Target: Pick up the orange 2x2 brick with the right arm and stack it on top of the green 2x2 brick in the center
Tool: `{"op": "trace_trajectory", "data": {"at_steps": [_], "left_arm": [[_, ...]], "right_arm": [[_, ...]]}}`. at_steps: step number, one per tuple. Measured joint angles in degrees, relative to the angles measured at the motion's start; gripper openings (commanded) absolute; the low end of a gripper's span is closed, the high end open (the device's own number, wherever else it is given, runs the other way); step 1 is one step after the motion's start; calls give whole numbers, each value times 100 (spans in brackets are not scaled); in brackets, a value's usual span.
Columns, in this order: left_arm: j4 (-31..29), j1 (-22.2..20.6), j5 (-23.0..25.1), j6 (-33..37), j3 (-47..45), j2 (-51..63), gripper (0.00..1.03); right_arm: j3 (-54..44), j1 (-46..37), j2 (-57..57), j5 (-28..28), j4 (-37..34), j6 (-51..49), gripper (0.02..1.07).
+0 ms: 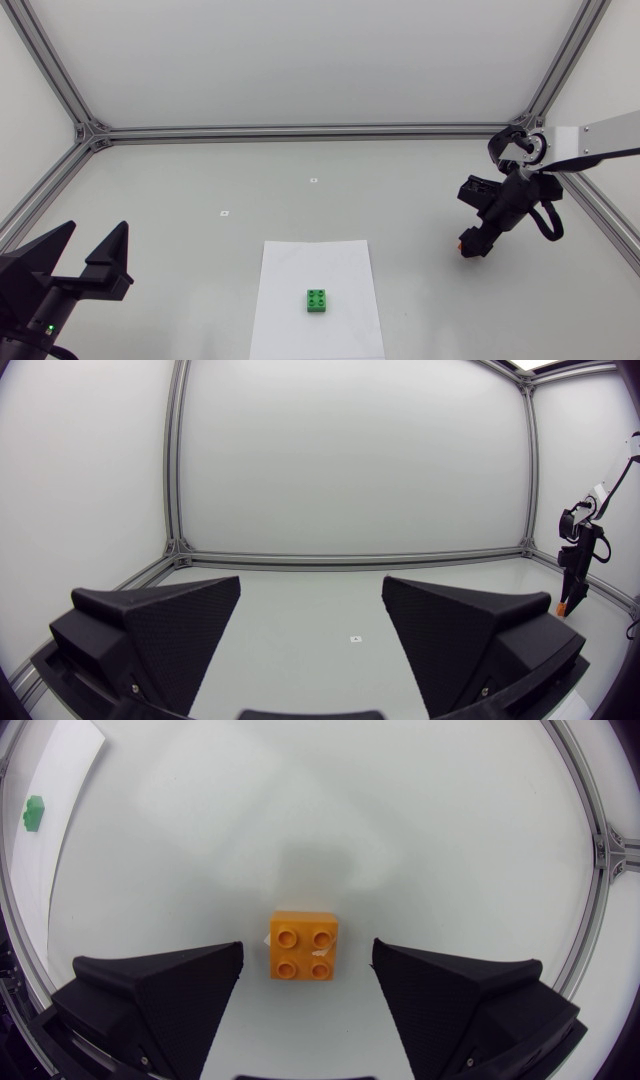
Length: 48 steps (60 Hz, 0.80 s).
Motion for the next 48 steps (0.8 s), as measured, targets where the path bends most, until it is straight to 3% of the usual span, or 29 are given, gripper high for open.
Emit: {"op": "trace_trajectory", "data": {"at_steps": [9, 19, 26, 48], "left_arm": [[0, 2, 0, -2, 0, 0, 99], [0, 0, -2, -2, 0, 0, 99], [0, 2, -2, -2, 0, 0, 99], [2, 2, 0, -2, 0, 0, 99]], "right_arm": [[0, 39, 26, -4, 4, 22, 79], [0, 57, 61, -4, 24, 22, 75], [0, 61, 83, -2, 24, 22, 66], [0, 61, 85, 0, 24, 22, 60]]}}
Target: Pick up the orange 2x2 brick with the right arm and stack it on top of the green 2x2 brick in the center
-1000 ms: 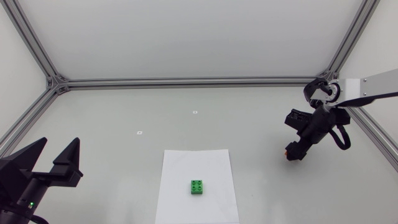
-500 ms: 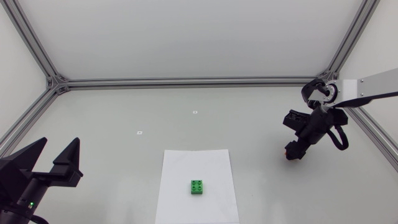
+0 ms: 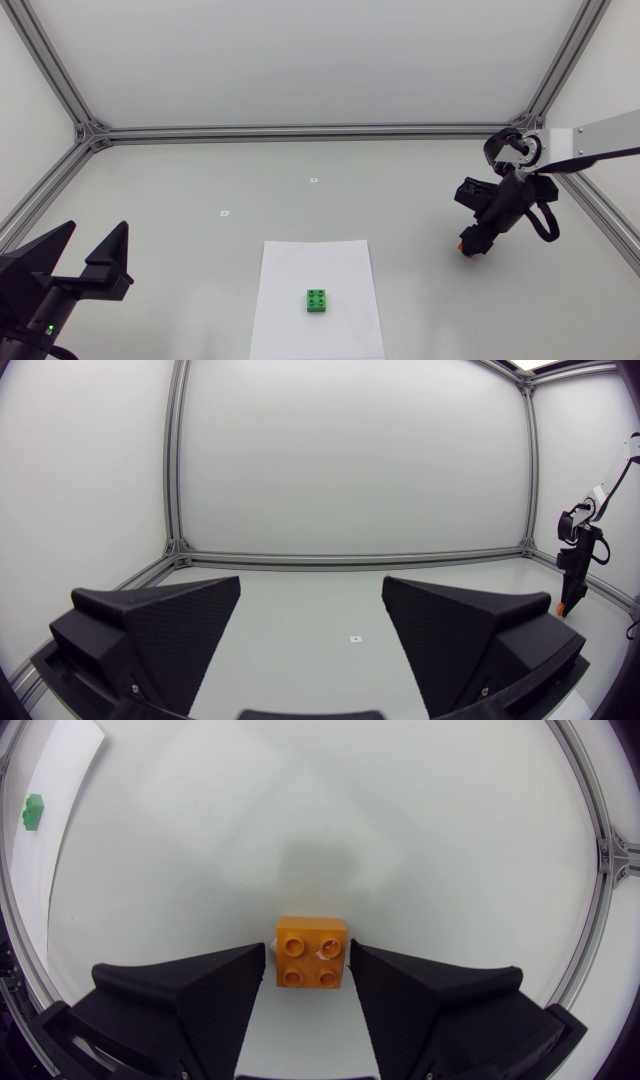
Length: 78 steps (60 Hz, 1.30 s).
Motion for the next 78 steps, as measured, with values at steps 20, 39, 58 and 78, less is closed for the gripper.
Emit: {"op": "trace_trajectory", "data": {"at_steps": [20, 39, 58, 78], "left_arm": [[-2, 0, 0, 0, 0, 0, 99], [-2, 0, 0, 2, 0, 0, 99], [-2, -2, -2, 2, 0, 0, 99], [0, -2, -2, 2, 0, 0, 99]], "right_arm": [[0, 0, 22, 2, 0, 0, 48], [0, 0, 50, -17, -11, 0, 32], [2, 85, -566, -42, -463, -13, 16], [-299, 619, -1663, -140, -796, -304, 7]]}}
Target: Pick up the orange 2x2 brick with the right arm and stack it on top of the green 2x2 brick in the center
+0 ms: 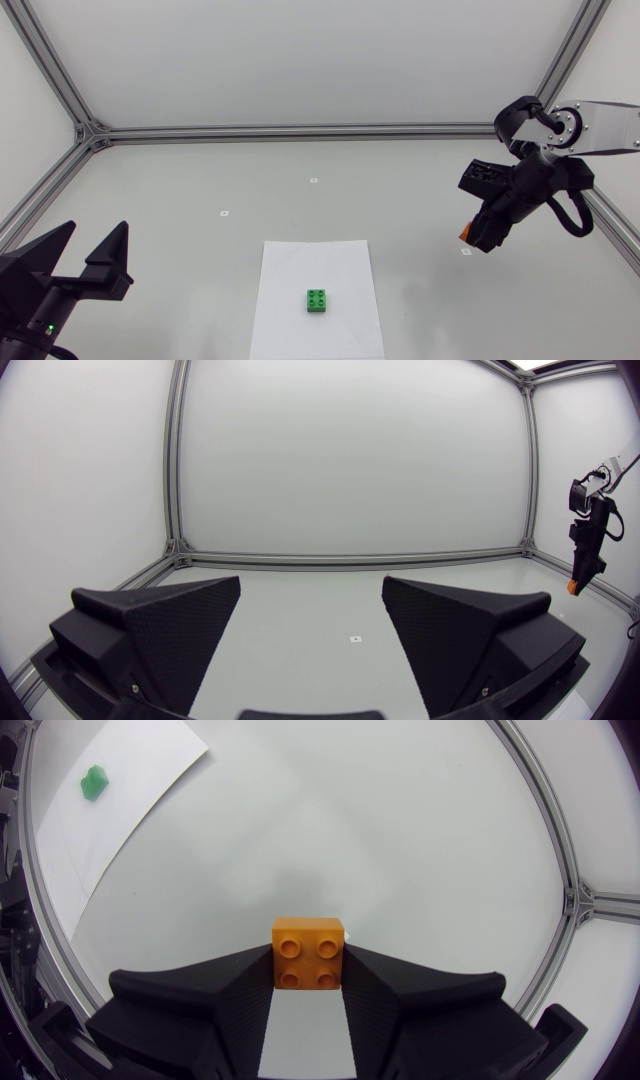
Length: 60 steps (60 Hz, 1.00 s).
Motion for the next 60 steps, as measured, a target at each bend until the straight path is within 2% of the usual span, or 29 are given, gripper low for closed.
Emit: {"op": "trace_trajectory", "data": {"at_steps": [18, 38, 49, 60], "left_arm": [[-2, 0, 2, 0, 0, 0, 99], [-2, 2, 2, -2, 0, 0, 99], [-2, 2, 2, 0, 0, 0, 99], [-2, 2, 0, -2, 0, 0, 99]], "right_arm": [[-455, 1191, -452, 205, -136, 70, 7], [-610, 3263, -603, 278, -70, 789, 7], [-557, 4282, -264, 448, 79, 1174, 7], [-254, 4865, 282, 446, 146, 1425, 7]]}}
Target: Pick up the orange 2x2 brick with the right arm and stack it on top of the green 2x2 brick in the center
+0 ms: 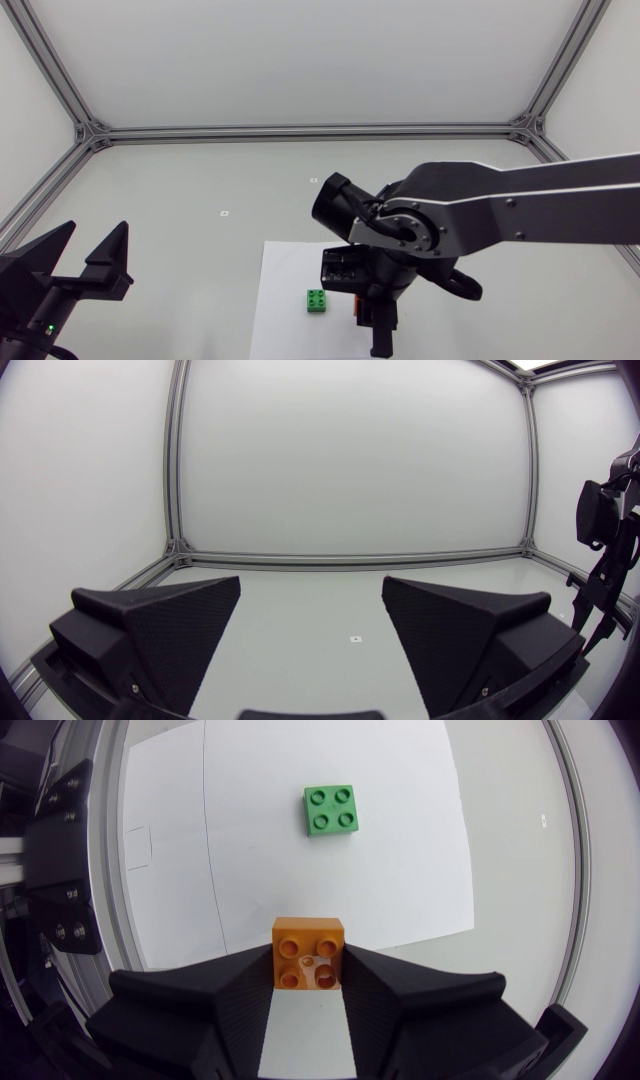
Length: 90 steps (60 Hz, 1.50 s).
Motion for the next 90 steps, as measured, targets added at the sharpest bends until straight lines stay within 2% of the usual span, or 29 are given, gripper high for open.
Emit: {"op": "trace_trajectory", "data": {"at_steps": [24, 90], "left_arm": [[0, 0, 2, 2, 0, 0, 99], [0, 0, 0, 0, 0, 0, 99]], "right_arm": [[903, 411, 774, 2, 96, 96, 7], [1473, 446, 1587, 111, 197, -398, 7]]}}
